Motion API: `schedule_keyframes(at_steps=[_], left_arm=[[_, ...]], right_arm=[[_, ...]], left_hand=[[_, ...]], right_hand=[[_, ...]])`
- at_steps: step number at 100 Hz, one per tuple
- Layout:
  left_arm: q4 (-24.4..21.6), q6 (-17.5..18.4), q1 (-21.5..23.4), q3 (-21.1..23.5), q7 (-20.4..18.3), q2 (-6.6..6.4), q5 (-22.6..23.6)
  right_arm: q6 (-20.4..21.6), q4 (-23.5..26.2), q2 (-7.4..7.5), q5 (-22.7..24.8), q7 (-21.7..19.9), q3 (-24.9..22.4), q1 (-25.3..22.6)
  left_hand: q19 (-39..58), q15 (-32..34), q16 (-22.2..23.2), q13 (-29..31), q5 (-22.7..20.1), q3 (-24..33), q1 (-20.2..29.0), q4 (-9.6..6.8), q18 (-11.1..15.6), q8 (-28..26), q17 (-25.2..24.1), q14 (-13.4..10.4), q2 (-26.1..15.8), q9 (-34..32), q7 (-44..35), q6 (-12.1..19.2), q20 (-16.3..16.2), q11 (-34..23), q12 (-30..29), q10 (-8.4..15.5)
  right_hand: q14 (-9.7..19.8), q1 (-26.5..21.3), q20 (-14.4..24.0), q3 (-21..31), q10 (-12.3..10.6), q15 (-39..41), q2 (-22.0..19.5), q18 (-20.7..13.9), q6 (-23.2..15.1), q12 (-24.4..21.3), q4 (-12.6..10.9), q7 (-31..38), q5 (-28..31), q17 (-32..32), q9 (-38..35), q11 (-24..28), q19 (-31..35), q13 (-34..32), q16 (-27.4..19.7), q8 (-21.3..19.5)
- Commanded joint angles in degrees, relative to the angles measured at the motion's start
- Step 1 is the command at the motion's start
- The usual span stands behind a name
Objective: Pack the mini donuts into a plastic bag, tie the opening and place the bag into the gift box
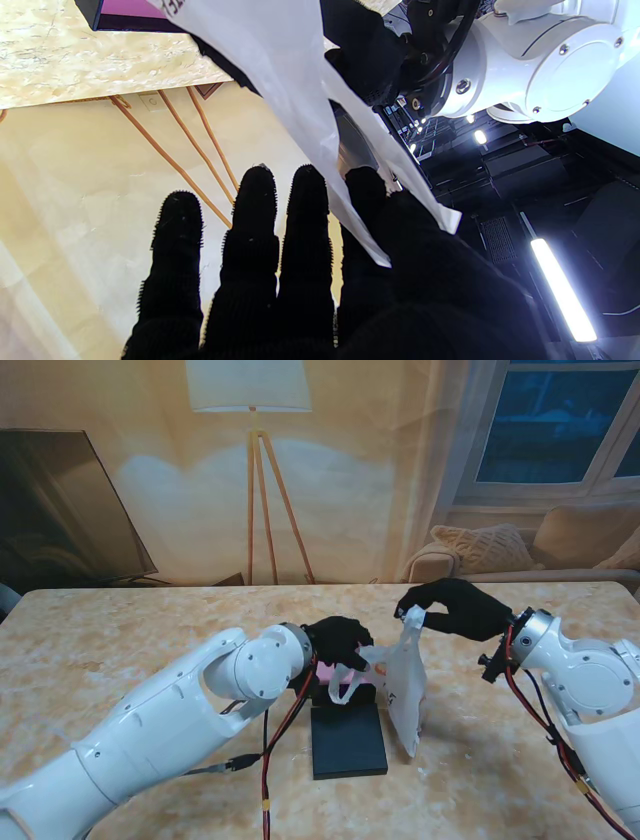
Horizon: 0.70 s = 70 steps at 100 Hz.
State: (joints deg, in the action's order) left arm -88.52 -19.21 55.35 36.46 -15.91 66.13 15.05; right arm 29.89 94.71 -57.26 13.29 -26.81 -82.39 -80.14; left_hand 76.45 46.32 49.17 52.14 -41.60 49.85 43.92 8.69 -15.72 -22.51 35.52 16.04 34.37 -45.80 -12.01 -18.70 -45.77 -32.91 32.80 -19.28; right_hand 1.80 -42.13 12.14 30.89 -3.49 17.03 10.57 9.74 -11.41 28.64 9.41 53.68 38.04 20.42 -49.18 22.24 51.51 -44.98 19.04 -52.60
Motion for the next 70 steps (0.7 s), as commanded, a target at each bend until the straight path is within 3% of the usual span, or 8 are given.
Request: schedule_keyframes(at_steps=[1, 6, 12, 21, 37, 45, 64, 70], left_arm=[[-1.05, -1.69, 0.23, 0.33, -0.48, 0.53, -0.52], [-1.5, -2.88, 0.63, 0.74, 0.04, 0.72, -1.23], [-1.98, -3.71, 0.97, 1.31, 0.28, 0.83, -2.26], [-3.35, -6.32, 1.76, 2.06, 0.62, 0.9, -3.04], [-6.83, -12.28, 4.68, 3.59, 3.29, 1.33, -3.26], [-8.52, -15.04, 6.23, 4.33, 4.53, 1.56, -3.57], [-11.49, -19.94, 9.27, 6.5, 5.92, 2.07, -7.8], [-12.18, -21.35, 10.27, 7.22, 6.48, 2.35, -9.55]], right_arm=[[-0.13, 0.5, -0.31, 0.47, -0.59, -0.14, -0.62], [-0.21, 0.63, -0.32, 0.72, -0.5, -0.34, -0.73], [-0.34, 0.8, -0.32, 0.94, -0.46, -0.64, -0.86], [-0.3, 1.1, -0.28, 1.46, -0.39, -1.26, -1.11], [0.93, 1.16, -0.19, 3.56, 0.29, -2.44, -1.21], [0.84, 0.89, -0.21, 4.18, 0.47, -2.9, -1.04], [1.16, -0.24, -0.38, 7.06, 1.95, -3.74, -0.54], [1.13, -0.49, -0.46, 7.34, 2.36, -3.9, -0.51]], left_hand=[[6.81, 5.34, 1.9, 6.63, -5.11, -5.82, 9.03, 3.27, 3.66, -7.38, 5.43, -1.31, -0.78, -8.53, -8.94, 5.19, 2.3, -1.68, 7.66, 3.48], [9.68, 7.45, 2.2, 9.53, -5.96, -11.66, 14.5, 2.77, 3.76, -8.49, 8.19, -1.9, -1.84, -12.94, -17.93, 7.65, 3.12, -1.27, 10.65, 4.92], [12.41, 9.62, 2.71, 11.95, -6.8, -13.09, 15.62, 2.33, 3.71, -8.46, 10.49, -2.15, -3.28, -14.56, -27.95, 9.74, 3.38, -4.39, 10.33, 5.11], [14.03, 9.99, 1.87, 14.1, -6.05, -13.63, 15.83, 2.17, 3.59, -5.58, 13.02, -2.16, -3.63, -15.33, -34.15, 8.6, 4.86, -6.66, 8.55, 4.05], [14.46, 8.24, -2.56, 16.61, -8.32, -16.1, 14.95, 1.74, 1.96, -2.07, 17.11, 0.04, -5.26, -16.32, -33.84, 5.78, 9.03, -9.02, 1.85, 2.44], [14.41, 7.48, -5.64, 17.28, -8.79, -18.74, 14.65, 1.39, 1.2, -2.23, 18.38, -0.56, -7.16, -15.93, -33.76, 5.21, 12.25, -10.2, -2.39, 1.48], [12.16, 4.95, -8.28, 16.48, -9.62, -22.09, 14.85, 1.32, -1.44, -2.28, 18.25, 1.57, -10.18, -15.83, -33.3, 4.77, 14.7, -8.7, -4.4, -0.32], [11.34, 4.1, -9.63, 15.33, -10.16, -26.39, 16.28, 0.79, -2.58, -1.81, 17.17, 2.69, -13.38, -15.3, -31.46, 4.08, 15.98, -7.5, -5.27, -1.05]], right_hand=[[1.47, -7.62, -0.8, 7.93, -1.79, 0.74, -0.82, -1.56, -16.54, 0.56, -2.73, 2.3, 1.49, 0.15, -1.88, 0.44, 0.1, -1.52, 1.41, -1.76], [1.61, -7.65, -0.79, 7.98, -1.9, 1.06, -0.7, -1.53, -16.54, 0.82, -2.69, 2.29, 1.49, 0.17, -2.14, 0.73, 0.14, -1.87, 1.62, -1.76], [1.74, -7.67, -0.8, 8.06, -1.94, 1.35, -0.6, -1.6, -16.49, 1.14, -2.63, 2.33, 1.57, 0.2, -2.44, 1.08, 0.15, -2.14, 1.84, -1.79], [1.83, -7.76, -0.81, 8.22, -2.18, 1.84, -0.41, -1.7, -16.28, 1.7, -2.54, 2.45, 1.75, 0.33, -2.89, 1.69, 0.18, -2.72, 2.2, -1.86], [2.13, -7.87, -0.88, 8.56, -2.5, 2.48, -0.21, -2.14, -16.23, 2.66, -2.36, 2.68, 1.84, 0.66, -3.35, 2.64, 0.14, -3.47, 2.8, -2.13], [2.18, -7.97, -0.92, 8.86, -2.62, 2.8, -0.28, -2.34, -15.96, 3.23, -2.32, 3.05, 1.98, 0.87, -3.41, 3.19, 0.13, -3.77, 3.13, -2.45], [2.62, -8.19, -0.96, 9.32, -3.0, 3.85, -0.66, -2.71, -15.91, 4.51, -2.07, 4.15, 2.34, 1.27, -3.53, 4.81, 0.2, -4.42, 4.13, -3.56], [2.71, -8.22, -0.97, 9.39, -3.14, 4.05, -0.79, -2.72, -15.81, 4.6, -1.99, 4.32, 2.35, 1.3, -3.53, 5.01, 0.2, -4.54, 4.29, -3.73]])
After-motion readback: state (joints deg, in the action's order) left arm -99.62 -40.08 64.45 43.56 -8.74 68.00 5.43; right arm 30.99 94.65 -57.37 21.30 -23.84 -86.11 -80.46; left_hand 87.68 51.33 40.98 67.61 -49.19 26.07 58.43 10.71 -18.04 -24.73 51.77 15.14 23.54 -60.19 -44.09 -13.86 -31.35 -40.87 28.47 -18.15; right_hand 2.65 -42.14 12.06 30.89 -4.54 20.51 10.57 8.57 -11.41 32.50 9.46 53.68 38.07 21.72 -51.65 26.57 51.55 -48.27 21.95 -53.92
